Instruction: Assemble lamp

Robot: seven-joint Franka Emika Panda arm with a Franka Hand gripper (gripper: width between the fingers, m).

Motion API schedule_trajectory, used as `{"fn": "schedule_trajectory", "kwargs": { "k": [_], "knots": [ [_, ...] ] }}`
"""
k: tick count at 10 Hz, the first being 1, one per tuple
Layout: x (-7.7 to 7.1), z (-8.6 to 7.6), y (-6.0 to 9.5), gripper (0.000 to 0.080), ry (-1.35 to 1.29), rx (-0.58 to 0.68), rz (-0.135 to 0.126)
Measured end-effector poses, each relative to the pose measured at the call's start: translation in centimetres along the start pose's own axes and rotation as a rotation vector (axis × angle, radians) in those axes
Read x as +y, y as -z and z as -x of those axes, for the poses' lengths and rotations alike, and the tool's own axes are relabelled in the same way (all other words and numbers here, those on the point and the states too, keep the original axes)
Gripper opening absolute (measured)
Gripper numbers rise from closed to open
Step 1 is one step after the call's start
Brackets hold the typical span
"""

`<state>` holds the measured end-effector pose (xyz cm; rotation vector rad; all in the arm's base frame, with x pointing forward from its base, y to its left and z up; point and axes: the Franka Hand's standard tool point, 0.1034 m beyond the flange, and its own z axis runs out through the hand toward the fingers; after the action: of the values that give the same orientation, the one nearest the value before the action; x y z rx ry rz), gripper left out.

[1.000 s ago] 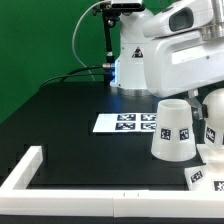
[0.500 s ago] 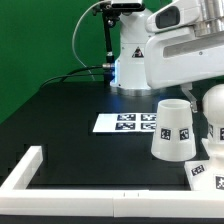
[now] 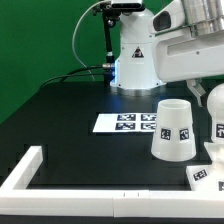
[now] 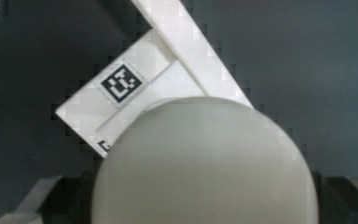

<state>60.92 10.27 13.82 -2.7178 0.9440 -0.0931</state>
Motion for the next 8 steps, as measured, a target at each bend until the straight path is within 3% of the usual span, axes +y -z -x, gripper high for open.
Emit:
{"fn": "schedule_trajectory", "kwargs": {
  "k": [6,8],
  "knots": [
    [-0.46,-0.22,-0.62,0.0571,-0.650,-0.114,-0.074],
    [-0.65,-0.11,-0.61,0.0571,-0.701,-0.128,-0.085]
  ]
}}
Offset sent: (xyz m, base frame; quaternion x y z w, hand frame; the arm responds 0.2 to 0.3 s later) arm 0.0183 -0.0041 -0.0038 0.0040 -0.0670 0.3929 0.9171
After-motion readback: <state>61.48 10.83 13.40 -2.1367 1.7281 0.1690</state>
